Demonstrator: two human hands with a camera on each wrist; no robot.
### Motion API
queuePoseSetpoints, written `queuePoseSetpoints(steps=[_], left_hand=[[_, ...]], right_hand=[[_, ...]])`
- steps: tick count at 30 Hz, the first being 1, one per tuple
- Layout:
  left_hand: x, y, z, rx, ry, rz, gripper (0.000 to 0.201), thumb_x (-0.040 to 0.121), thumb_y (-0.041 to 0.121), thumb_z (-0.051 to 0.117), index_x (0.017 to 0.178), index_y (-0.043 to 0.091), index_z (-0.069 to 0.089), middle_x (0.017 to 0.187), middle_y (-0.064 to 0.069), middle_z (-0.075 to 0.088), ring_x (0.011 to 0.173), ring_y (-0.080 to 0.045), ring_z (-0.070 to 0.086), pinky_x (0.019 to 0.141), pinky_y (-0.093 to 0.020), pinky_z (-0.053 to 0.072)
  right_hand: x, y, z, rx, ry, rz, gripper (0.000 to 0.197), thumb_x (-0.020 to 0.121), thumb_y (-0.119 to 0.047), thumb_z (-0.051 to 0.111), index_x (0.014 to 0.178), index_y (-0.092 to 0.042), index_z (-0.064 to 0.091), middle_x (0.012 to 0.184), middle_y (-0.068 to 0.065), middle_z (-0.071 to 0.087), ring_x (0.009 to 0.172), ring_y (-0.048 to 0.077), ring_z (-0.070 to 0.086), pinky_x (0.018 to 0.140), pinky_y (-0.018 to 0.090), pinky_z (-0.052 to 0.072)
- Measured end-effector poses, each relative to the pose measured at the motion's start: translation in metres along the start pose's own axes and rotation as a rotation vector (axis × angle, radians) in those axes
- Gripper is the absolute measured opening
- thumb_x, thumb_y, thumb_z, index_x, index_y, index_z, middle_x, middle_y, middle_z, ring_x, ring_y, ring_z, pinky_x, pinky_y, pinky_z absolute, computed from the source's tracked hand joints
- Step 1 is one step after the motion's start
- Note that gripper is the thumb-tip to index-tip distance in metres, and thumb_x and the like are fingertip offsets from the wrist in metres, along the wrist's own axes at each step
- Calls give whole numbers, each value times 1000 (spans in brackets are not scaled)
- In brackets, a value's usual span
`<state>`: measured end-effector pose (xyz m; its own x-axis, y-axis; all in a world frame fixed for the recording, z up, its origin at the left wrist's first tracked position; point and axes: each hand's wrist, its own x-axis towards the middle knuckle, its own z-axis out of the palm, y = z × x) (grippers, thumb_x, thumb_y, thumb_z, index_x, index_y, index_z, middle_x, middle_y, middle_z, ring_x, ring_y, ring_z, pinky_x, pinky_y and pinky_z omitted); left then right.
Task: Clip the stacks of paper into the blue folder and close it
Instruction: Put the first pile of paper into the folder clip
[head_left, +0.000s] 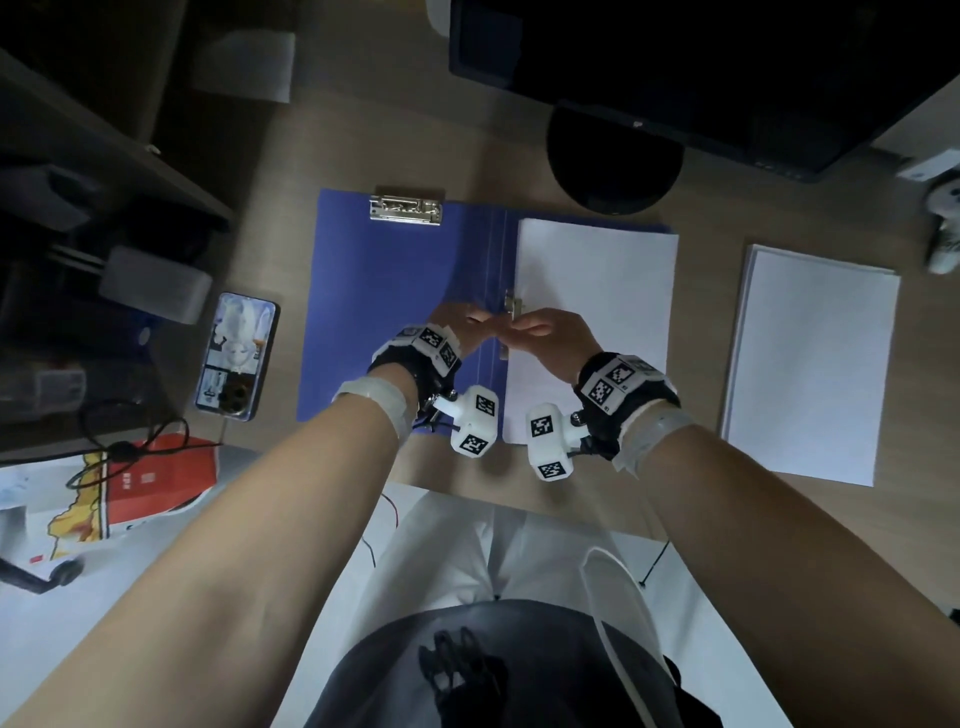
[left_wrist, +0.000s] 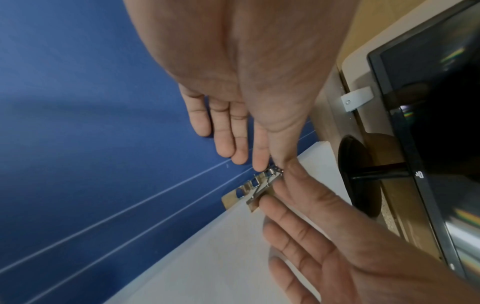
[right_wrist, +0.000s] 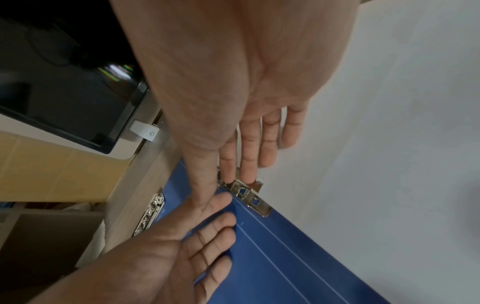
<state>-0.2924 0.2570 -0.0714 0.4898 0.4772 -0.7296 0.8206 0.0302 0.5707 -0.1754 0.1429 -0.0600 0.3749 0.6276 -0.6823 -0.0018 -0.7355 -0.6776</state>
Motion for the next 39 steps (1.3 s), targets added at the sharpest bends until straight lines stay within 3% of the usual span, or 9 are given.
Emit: queuePoseSetpoints(steps=[2,5,10,13,16,20,24,27,39], left_hand=[[-3,6,-4,49,-21,9,53,89,53,53,115,10,67,114,-18,68,91,-24,63,79,-30,47],[-10,5,-9,127,-90,-13,63,85,64,48,125,17,63,120,-12,67,108,-26,63,96,-34,48],[-18,-1,-11,-18,-71,11,42,90,36,61,122,10,64,123,-13,66,116,-25,62,104,-35,46],[-20,-2,-10,-48,-93,44,41,86,28,67,119,4,65,124,-13,66,117,-24,61,103,-35,47],[-11,-9,-6,-128,-35,17,30,84,11,68,113,2,67,109,-14,71,108,-27,65,87,-26,53],[-4,-17,-15,-261,-73,-30,28,94,-8,40,117,-1,55,70,-6,63,64,-13,62,53,-12,46],[3,-33,-15,-75,130,-27,34,84,4,54,115,13,63,88,-4,59,77,-20,57,70,-26,47],[7,-37,-9,-134,129,-56,34,79,7,65,109,21,58,86,-2,60,84,-22,59,74,-28,49],[15,-39,-11,-108,88,-56,28,81,14,67,106,19,55,88,-1,57,85,-22,58,73,-30,46]], right_hand=[[-1,-4,-2,-43,9,-24,35,85,-36,73,105,-7,72,94,2,71,84,8,64,69,8,44],[-2,-3,-2,-95,10,-52,30,89,-36,68,101,-10,76,93,5,73,79,9,63,65,8,44],[2,1,-1,-108,6,-26,20,84,-27,76,95,-11,77,92,7,75,84,14,68,87,28,54],[6,-2,1,-119,6,23,22,80,-35,77,91,-16,78,87,0,74,80,10,66,73,20,50],[11,-8,1,-101,-5,69,14,79,-32,75,83,-18,77,84,1,73,76,12,62,68,19,46],[21,-12,6,-170,4,145,23,76,-36,75,71,-14,74,78,2,72,74,18,64,70,27,47],[20,-12,4,-206,-15,168,22,76,-34,79,89,-15,78,90,3,75,88,19,68,74,25,46],[16,-12,1,-286,45,180,35,73,-37,83,98,-14,71,92,0,69,89,20,63,78,27,44],[25,-5,17,-644,116,139,44,66,-52,82,67,-21,52,74,-2,62,74,23,59,66,29,41]])
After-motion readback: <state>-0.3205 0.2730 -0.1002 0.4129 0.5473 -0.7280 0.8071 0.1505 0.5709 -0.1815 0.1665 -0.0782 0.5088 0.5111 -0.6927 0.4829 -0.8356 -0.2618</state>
